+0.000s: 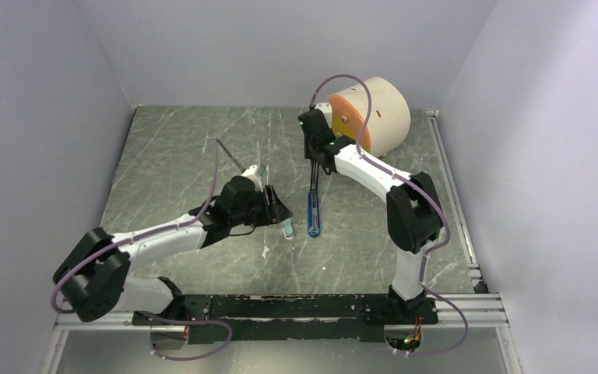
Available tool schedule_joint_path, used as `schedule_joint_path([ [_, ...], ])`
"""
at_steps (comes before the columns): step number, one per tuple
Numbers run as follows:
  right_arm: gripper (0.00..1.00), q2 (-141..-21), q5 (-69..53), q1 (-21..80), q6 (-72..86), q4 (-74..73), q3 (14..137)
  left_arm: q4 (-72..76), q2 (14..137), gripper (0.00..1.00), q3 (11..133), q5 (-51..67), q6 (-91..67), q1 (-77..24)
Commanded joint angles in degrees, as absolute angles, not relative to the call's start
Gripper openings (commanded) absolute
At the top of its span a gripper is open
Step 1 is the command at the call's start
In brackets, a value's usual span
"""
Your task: Load the staples into the stapler
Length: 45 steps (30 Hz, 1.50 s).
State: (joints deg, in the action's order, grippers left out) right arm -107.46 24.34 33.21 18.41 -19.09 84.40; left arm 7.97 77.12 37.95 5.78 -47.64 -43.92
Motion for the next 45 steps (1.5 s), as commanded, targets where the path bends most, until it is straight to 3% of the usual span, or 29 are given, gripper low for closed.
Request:
schedule_joint_path([
  [1,0.26,-102.3,23.5,33.1,18.4,-13.0,78.4,12.0,84.4,0.5,42.7,9.2,-47.8,-44.0],
  [17,0.26,-97.8,22.7,33.6,20.7,-8.6,71.8,16.7,106.9,0.33,52.3,15.8,-47.4,-44.1],
  [21,0.26,-97.5,22.6,33.6,20.9,-8.9,71.6,16.9,109.6,0.28,52.9,16.3,-47.2,-44.1],
  [30,0.27,-96.1,20.8,33.6,21.1,-8.6,69.4,13.9,113.6,0.28,53.0,14.0,-46.1,-44.4],
  [45,0.27,-89.4,18.7,35.1,22.7,-7.4,62.6,6.8,119.2,0.14,56.1,9.0,-45.0,-44.9],
])
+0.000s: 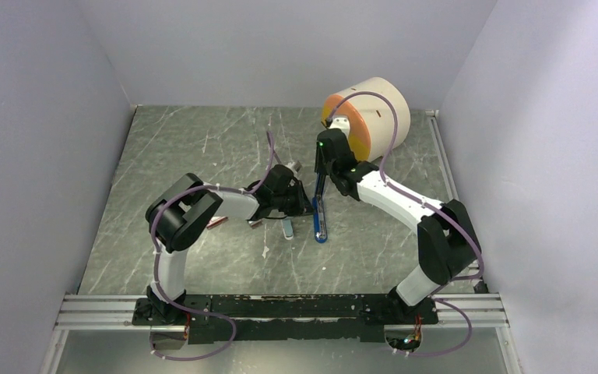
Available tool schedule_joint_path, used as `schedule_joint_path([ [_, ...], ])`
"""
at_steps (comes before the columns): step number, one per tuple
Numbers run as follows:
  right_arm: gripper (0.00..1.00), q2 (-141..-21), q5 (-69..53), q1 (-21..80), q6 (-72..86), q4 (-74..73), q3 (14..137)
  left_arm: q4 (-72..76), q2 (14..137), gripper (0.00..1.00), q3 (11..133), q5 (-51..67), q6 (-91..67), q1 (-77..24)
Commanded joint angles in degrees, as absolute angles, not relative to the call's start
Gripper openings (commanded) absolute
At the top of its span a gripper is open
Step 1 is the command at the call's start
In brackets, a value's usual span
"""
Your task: Load the staples into the stapler
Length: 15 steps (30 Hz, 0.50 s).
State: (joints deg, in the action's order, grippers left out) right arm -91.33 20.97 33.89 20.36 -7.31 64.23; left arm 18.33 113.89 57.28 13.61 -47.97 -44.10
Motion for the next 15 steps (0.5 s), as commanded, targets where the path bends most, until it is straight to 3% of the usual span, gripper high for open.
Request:
schedule_joint_path([
  [1,0.27,-89.1,18.8,35.5,22.9,-7.5,62.2,6.7,119.4,0.14,56.3,8.9,-45.0,-44.9],
  [15,0.27,-85.5,26.9,39.1,27.5,-9.0,54.9,4.4,120.9,0.12,58.4,7.1,-44.8,-44.9],
])
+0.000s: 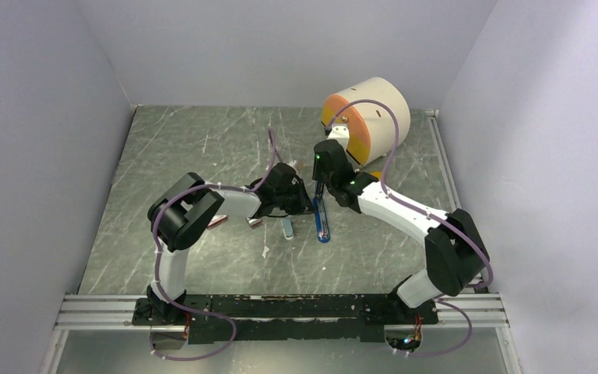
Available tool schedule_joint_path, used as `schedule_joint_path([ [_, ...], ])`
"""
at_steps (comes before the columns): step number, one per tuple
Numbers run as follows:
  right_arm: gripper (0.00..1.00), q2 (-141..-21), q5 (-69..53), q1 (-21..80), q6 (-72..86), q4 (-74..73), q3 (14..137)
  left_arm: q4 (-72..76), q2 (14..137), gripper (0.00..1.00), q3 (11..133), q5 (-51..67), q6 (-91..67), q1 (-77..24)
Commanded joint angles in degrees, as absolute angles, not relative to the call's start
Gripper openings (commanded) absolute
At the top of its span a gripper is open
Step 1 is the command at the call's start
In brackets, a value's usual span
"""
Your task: Load the staples into the stapler
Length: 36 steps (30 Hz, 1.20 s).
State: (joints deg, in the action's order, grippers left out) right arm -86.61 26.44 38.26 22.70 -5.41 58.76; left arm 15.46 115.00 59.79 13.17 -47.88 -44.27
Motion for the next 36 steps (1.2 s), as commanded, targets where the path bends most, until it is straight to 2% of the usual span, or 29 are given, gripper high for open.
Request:
schedule_joint_path([
  [1,0.27,-85.1,26.9,39.1,27.8,-9.0,54.4,4.5,121.0,0.12,58.5,7.1,-44.8,-45.0],
  [13,0.27,-84.2,25.8,39.6,30.0,-11.2,51.9,4.4,122.7,0.11,59.1,8.0,-44.7,-44.9],
  [36,0.27,-82.4,33.3,43.7,35.6,-12.8,47.4,3.1,123.4,0.1,60.4,7.6,-45.1,-45.0],
])
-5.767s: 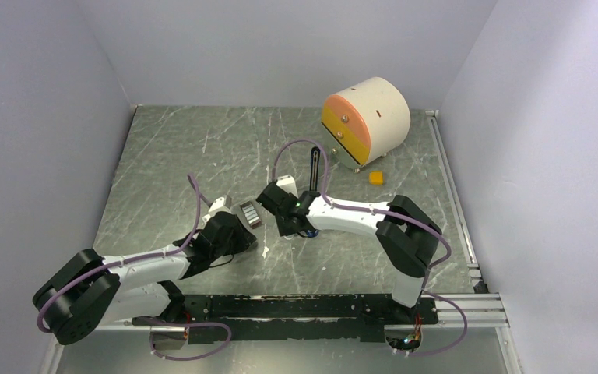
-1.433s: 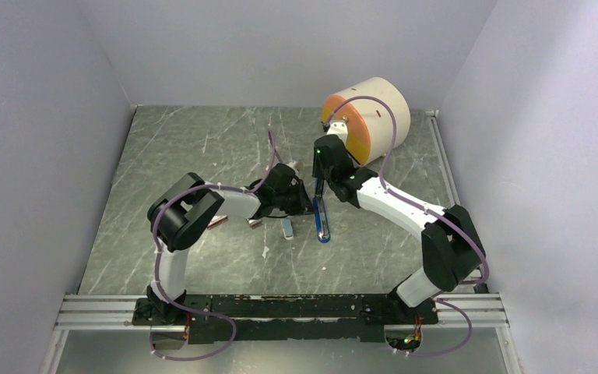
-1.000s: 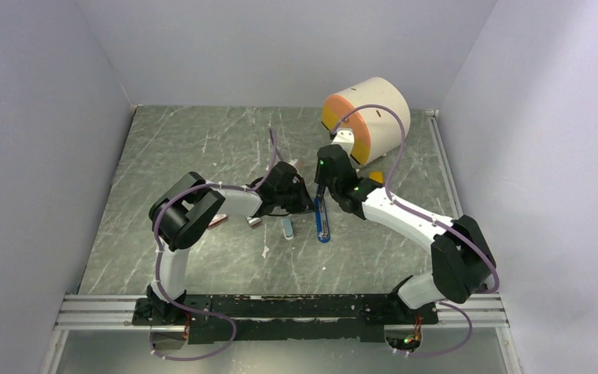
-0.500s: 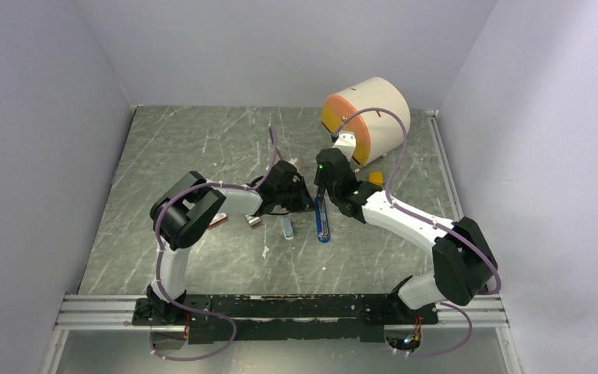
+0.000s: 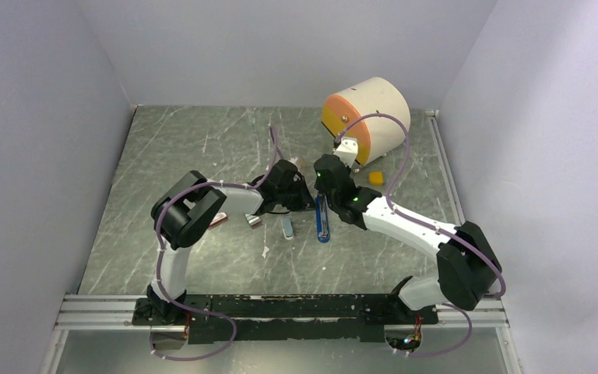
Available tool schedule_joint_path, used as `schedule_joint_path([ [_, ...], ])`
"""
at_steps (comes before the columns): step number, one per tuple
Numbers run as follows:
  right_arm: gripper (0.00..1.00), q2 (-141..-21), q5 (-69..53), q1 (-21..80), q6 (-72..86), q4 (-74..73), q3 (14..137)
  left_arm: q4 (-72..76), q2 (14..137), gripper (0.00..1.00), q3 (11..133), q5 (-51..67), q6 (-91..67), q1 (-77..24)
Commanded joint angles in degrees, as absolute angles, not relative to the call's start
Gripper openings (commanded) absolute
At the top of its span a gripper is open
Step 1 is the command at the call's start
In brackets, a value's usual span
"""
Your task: Load the staples into the stapler
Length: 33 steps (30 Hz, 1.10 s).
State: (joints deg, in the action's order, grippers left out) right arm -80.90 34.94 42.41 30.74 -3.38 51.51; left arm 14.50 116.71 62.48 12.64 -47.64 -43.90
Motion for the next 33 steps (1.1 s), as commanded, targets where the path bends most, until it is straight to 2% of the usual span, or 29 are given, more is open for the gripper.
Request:
schedule_joint_path([
  [1,0.27,-82.3,33.4,43.7,35.8,-12.7,47.0,3.1,123.5,0.1,60.4,7.6,-45.0,-45.0],
  [33,0.27,-83.1,41.5,51.7,44.0,-13.0,41.0,1.7,124.7,0.09,61.4,5.7,-44.6,-45.0],
])
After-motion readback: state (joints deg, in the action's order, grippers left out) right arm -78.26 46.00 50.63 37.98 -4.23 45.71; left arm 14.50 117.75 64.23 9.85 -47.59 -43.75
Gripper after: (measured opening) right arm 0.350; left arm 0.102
